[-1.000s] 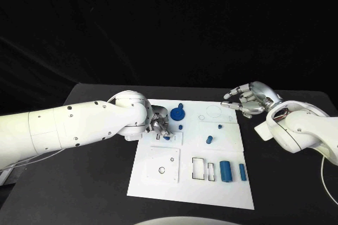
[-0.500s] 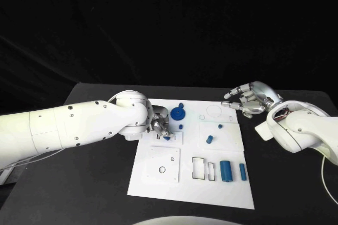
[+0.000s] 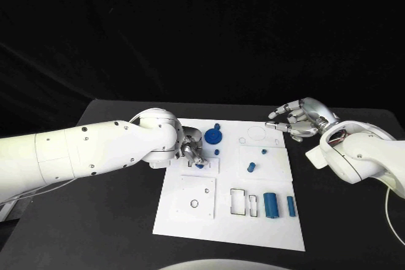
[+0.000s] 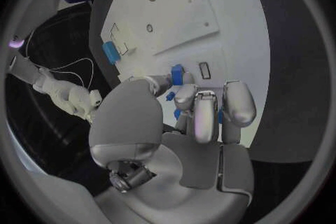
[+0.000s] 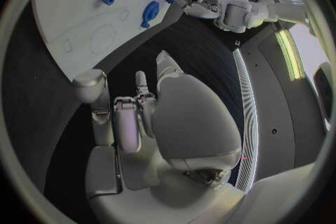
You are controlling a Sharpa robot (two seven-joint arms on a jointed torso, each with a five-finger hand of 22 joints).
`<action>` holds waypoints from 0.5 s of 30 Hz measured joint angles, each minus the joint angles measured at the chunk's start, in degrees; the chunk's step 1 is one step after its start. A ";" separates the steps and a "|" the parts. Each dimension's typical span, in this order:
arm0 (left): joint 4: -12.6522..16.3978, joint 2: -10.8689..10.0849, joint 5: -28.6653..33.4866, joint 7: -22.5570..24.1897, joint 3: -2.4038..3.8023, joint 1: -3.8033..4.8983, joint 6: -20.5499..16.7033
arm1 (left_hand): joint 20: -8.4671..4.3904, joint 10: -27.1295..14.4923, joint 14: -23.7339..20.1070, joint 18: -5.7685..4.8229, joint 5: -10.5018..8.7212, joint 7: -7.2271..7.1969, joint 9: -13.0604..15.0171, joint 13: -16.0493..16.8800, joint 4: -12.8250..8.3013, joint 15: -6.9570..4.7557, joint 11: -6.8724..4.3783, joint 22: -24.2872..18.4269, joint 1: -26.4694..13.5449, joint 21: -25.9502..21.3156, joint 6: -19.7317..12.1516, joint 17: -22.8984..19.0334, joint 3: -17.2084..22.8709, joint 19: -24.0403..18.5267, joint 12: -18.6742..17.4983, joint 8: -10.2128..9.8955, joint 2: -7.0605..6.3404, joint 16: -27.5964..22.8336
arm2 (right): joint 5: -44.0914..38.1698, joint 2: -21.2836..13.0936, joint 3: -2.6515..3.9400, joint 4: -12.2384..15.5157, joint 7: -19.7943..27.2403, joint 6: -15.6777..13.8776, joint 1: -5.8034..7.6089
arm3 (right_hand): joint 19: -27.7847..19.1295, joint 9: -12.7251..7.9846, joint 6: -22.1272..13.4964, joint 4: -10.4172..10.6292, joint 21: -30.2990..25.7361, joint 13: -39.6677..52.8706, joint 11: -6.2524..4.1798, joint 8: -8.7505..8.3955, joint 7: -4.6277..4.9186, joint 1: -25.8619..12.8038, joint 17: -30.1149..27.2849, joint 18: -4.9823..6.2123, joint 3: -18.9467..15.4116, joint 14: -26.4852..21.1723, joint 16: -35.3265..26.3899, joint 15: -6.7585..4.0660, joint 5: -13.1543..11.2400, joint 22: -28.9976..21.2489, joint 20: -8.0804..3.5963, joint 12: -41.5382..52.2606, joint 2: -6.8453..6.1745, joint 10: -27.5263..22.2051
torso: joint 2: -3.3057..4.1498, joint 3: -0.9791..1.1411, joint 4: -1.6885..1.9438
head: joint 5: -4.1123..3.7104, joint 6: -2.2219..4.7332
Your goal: Assemble the parts on the task board
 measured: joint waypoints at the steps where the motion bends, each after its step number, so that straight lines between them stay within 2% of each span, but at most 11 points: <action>1: 0.02 -0.02 -0.02 0.00 0.00 -0.01 -0.09 | -0.05 0.00 -0.13 0.00 0.00 0.00 0.00 0.06 0.00 -0.13 0.00 0.06 0.00 0.00 0.00 0.00 0.00 0.05 0.00 0.00 0.00 0.00 | 0.00 0.00 0.00 0.00 0.00 0.00 0.00 | 0.00 0.00 0.00 0.00 0.00 0.00 0.00 0.00 0.00 0.00 0.00 0.00 0.00 0.00 0.00 0.00 0.00 0.00 0.00 0.00 0.00 0.00 | 0.00 0.00 0.00 | 0.00 0.00; 7: 0.63 -0.52 0.11 0.01 0.04 -0.22 -1.43 | -0.21 0.51 -0.21 0.00 0.00 0.07 0.00 0.50 0.00 -0.21 -0.11 0.41 0.02 0.02 0.31 0.00 0.00 0.21 0.44 0.00 0.02 0.00 | 0.00 -0.03 0.00 0.01 0.02 0.00 -0.01 | 0.00 0.00 0.00 0.00 0.00 0.00 0.00 0.00 0.00 0.00 0.02 0.00 0.00 0.00 0.00 0.00 0.00 0.00 0.00 0.00 0.00 0.00 | 0.01 0.00 -0.03 | 0.04 0.03; 15: 1.96 -1.89 1.66 0.13 0.37 -0.33 -5.10 | -0.41 0.71 -0.21 0.00 0.00 0.07 0.00 0.69 0.00 -0.20 -0.30 0.57 0.08 0.25 0.32 0.00 0.00 0.41 0.44 -0.01 0.08 0.00 | 0.01 -0.12 0.00 0.02 0.03 -0.01 -0.01 | 0.00 -0.01 0.00 0.00 0.00 0.00 0.03 0.00 0.00 0.00 0.05 0.00 0.00 0.00 0.00 0.00 0.00 0.00 0.00 0.00 0.00 0.03 | -0.02 -0.01 -0.03 | -0.03 0.09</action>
